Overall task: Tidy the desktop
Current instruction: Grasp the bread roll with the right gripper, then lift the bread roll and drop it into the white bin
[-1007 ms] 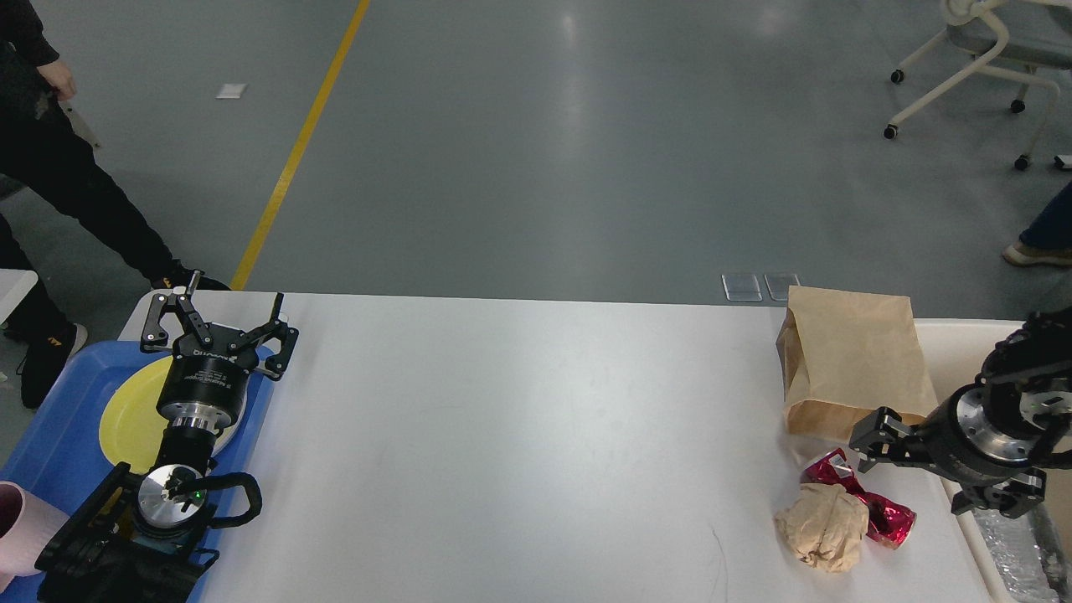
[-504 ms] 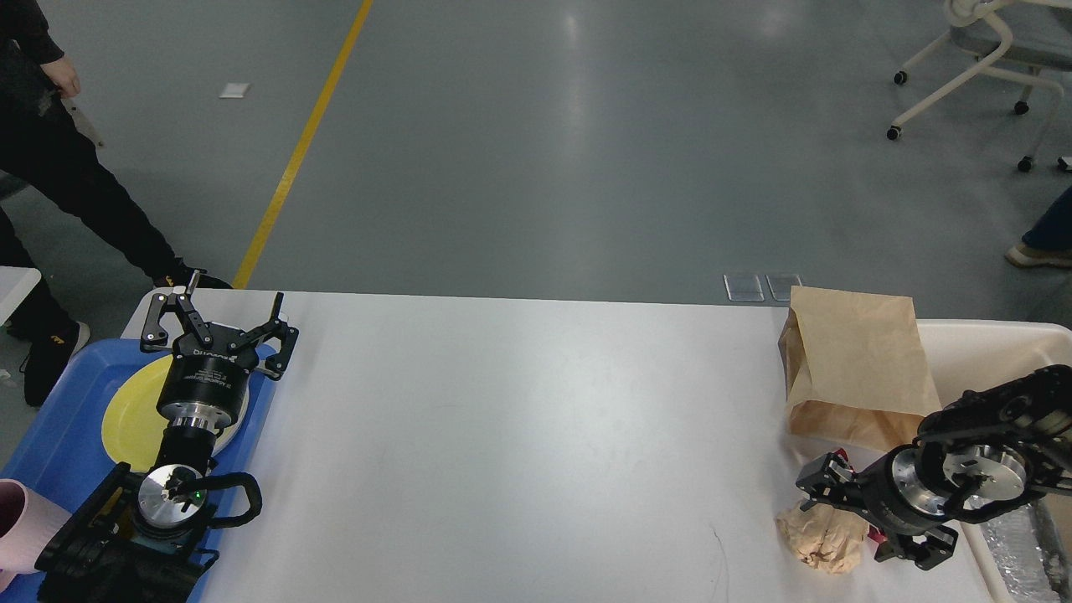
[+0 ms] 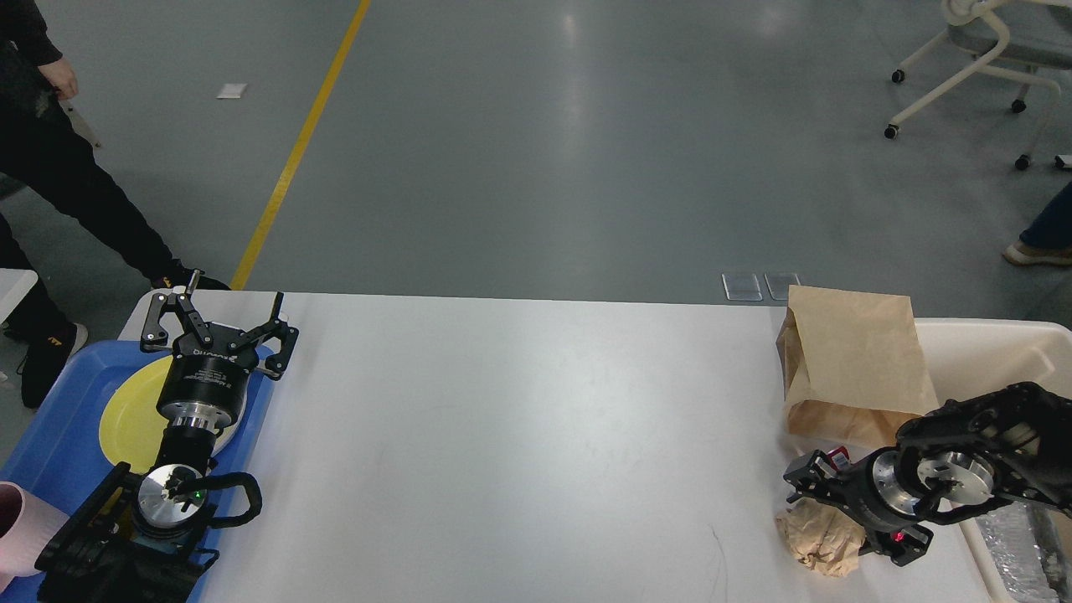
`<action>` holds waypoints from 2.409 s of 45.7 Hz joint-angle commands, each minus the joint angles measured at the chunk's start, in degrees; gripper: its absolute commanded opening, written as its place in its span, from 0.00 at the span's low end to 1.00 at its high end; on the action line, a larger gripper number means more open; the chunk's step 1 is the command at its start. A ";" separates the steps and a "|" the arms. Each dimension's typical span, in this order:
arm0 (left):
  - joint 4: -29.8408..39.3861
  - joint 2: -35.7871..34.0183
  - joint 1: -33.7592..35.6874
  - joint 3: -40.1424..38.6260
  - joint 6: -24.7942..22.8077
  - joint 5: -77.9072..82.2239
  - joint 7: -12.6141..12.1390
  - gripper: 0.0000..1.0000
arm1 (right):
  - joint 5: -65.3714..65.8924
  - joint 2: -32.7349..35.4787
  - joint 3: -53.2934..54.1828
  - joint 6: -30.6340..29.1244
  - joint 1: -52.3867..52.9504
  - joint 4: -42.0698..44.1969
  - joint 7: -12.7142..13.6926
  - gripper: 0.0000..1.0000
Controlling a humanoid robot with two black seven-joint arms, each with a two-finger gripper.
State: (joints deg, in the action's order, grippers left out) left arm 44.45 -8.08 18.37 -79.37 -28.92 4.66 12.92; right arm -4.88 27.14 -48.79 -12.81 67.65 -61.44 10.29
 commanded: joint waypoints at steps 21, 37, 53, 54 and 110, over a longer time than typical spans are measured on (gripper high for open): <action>0.03 0.00 0.00 0.00 0.00 0.00 0.00 0.96 | -0.04 -1.74 -0.08 0.24 -1.03 0.01 -0.01 0.03; 0.03 0.00 0.00 0.00 0.00 0.00 0.00 0.96 | 0.04 0.37 -0.70 -1.17 2.40 -6.32 0.08 0.00; -0.06 0.00 0.00 0.00 0.00 0.00 0.00 0.96 | -3.73 1.52 -17.99 -6.79 29.35 -22.13 1.57 0.00; 0.03 0.00 0.00 0.00 0.00 0.00 0.00 0.96 | -3.65 0.91 -19.93 -7.31 32.25 -23.53 1.57 0.00; -0.06 0.08 0.00 0.00 0.00 0.00 0.00 0.96 | -0.49 13.37 -45.17 -22.01 59.47 -17.06 1.31 0.00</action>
State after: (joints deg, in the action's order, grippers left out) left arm 44.40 -8.08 18.37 -79.37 -28.92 4.66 12.92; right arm -8.37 35.21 -94.64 -37.83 137.40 -86.36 11.66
